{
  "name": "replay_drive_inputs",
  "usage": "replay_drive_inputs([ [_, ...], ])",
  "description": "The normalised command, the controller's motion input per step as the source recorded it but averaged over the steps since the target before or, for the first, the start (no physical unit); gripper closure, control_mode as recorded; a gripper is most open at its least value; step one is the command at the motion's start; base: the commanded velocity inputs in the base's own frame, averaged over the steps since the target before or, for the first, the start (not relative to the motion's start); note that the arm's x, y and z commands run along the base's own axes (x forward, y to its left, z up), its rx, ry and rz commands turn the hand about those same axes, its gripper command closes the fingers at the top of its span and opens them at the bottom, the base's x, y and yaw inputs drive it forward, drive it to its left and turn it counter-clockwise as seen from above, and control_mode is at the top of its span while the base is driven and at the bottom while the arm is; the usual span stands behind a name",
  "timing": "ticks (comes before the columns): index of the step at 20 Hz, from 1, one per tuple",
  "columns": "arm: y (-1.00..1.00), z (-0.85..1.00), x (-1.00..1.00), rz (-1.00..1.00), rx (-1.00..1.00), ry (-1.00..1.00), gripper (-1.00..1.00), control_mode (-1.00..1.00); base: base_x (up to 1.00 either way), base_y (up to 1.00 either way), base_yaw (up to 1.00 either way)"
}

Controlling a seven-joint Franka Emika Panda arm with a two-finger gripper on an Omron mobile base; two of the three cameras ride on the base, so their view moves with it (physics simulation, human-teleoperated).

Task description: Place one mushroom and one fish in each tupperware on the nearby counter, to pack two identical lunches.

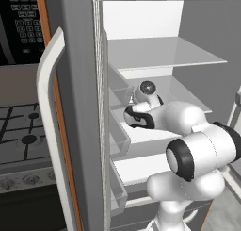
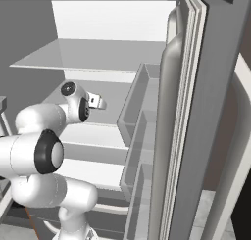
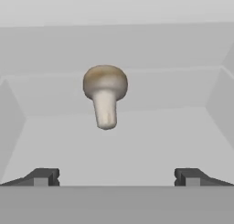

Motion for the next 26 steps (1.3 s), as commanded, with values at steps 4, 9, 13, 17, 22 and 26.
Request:
replay_drive_inputs([
  [4, 0.0, 0.0, 0.2, -0.01, 0.0, -0.02, -1.0, -1.0, 0.0, 0.0, 0.0],
  [9, 0.0, 0.0, 0.2, -0.04, 0.0, 0.0, -1.0, -1.0, 0.0, 0.0, 0.0],
  [13, 0.0, 0.0, 0.18, -0.04, 0.0, 0.01, -1.0, -1.0, 0.0, 0.0, 0.0],
  [17, 0.0, 0.0, 0.16, -0.03, 0.0, 0.03, -1.0, -1.0, 0.0, 0.0, 0.0],
  [22, 0.0, 0.0, 0.15, -0.02, 0.0, 0.03, -1.0, -1.0, 0.0, 0.0, 0.0],
  [26, 0.0, 0.0, 0.24, -0.01, 0.0, 0.05, -1.0, -1.0, 0.0, 0.0, 0.0],
])
